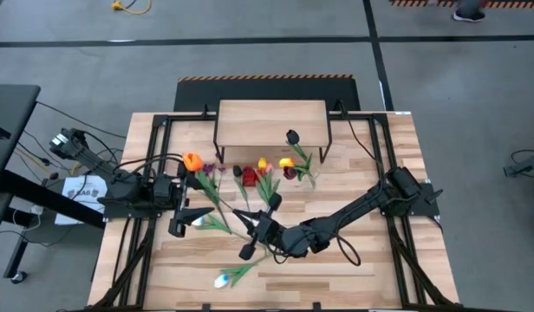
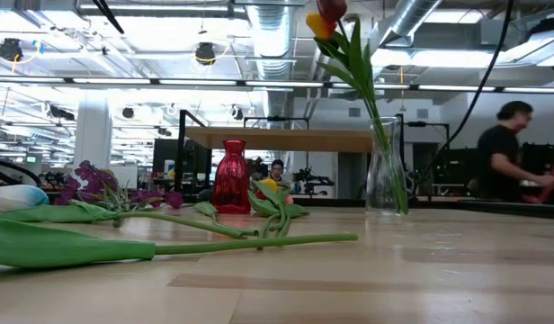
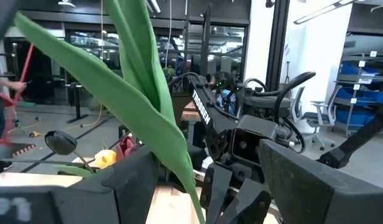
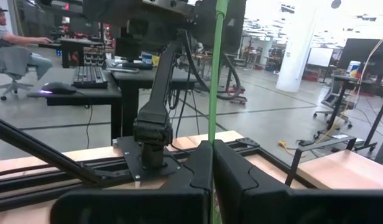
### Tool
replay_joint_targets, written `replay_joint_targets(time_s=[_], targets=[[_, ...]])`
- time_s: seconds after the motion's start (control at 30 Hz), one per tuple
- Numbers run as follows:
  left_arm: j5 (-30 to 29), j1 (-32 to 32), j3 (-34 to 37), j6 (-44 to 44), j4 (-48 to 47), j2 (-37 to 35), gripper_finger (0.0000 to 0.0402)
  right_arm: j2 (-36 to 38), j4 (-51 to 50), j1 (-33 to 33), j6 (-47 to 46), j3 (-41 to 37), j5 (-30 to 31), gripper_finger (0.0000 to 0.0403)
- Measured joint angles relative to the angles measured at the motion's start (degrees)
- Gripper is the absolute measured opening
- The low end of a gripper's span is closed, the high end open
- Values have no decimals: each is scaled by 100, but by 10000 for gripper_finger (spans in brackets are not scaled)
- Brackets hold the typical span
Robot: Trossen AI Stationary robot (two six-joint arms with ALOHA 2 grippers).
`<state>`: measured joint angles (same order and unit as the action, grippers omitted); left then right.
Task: Pick and place flowers into a vace then onto a shelf
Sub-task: Put the orange flower into the transparent vase
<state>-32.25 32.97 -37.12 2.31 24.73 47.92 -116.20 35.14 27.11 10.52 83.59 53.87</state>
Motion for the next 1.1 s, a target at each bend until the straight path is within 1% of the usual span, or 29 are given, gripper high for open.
replay_joint_targets(time_s=[0.13, 0.23, 0.33, 0.43, 0.47, 0.53, 0.63, 0.73, 0.87, 1.0, 1.1], targets=[[-2, 0, 0, -35, 4, 0, 228, 0, -43, 0, 1, 0, -2, 0], [-2, 0, 0, -3, 4, 0, 185, -2, -52, 0, 0, 0, -2, 0], [37, -2, 0, 110, -15, 0, 120, -2, -96, 0, 1, 0, -4, 0], [173, -4, 0, 275, -85, -2, 36, -2, -164, 5, 0, 0, -3, 0], [251, -4, 0, 316, -103, -2, 20, -2, -176, 17, 0, -2, -2, 0], [348, -2, 0, 319, -120, -2, 13, -2, -186, 24, 0, -2, -2, 0], [338, -4, 0, 321, -226, -7, 6, -4, -208, 26, 0, -4, 2, 2], [336, -2, -2, 321, -357, -15, 5, -5, -213, 24, 2, -9, 6, 15], [312, -4, -19, 313, -735, -5, 3, -4, -213, 25, 2, -7, 2, 54], [327, -47, -316, 107, -1627, 1, 2, -4, -229, 58, 99, -7, 2, 99], [358, -131, -453, 11, -2048, 57, 2, -4, -140, 110, 376, 7, 8, 126]])
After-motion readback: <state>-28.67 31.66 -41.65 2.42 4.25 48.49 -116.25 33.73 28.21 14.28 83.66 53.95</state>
